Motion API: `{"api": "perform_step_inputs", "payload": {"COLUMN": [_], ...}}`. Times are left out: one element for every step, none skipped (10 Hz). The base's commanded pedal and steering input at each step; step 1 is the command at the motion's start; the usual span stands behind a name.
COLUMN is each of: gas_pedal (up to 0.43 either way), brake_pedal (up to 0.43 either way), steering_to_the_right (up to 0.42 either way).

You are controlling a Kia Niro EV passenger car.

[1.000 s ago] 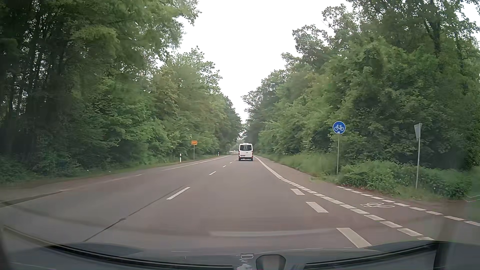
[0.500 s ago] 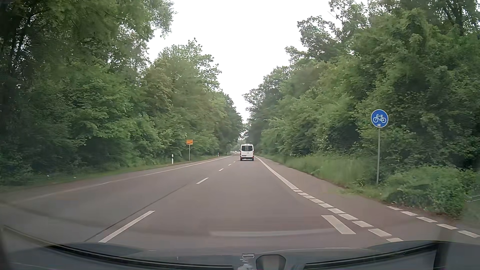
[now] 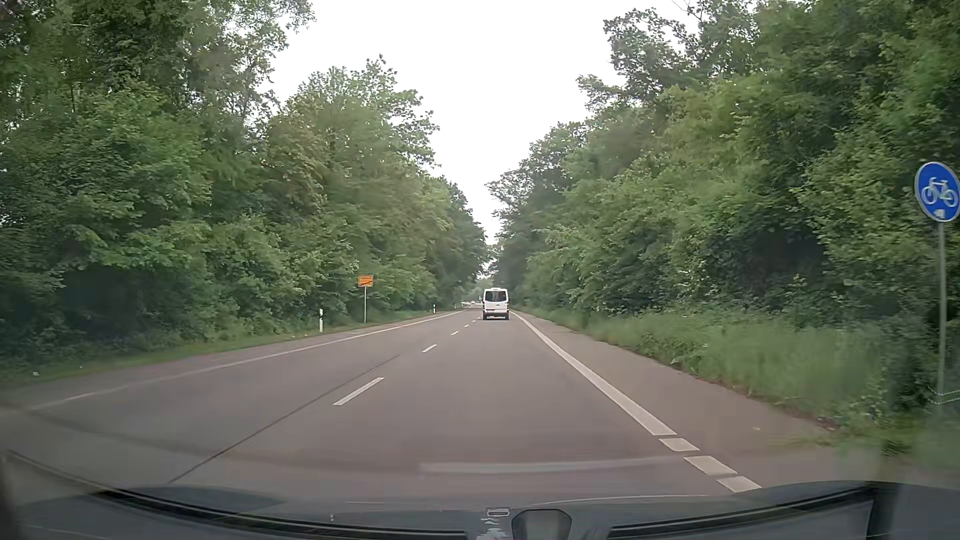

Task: Follow the waypoints while adhering to traffic rules and regulations

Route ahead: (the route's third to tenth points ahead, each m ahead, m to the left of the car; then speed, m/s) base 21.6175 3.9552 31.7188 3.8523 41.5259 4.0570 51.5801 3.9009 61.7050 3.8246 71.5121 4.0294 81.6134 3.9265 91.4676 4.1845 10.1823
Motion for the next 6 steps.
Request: {"api": "perform_step_inputs", "payload": {"gas_pedal": [0.220,0.220,0.220,0.220,0.220,0.220], "brake_pedal": [0.000,0.000,0.000,0.000,0.000,0.000], "steering_to_the_right": [-0.001,0.000,0.000,0.000,0.000,0.000]}}
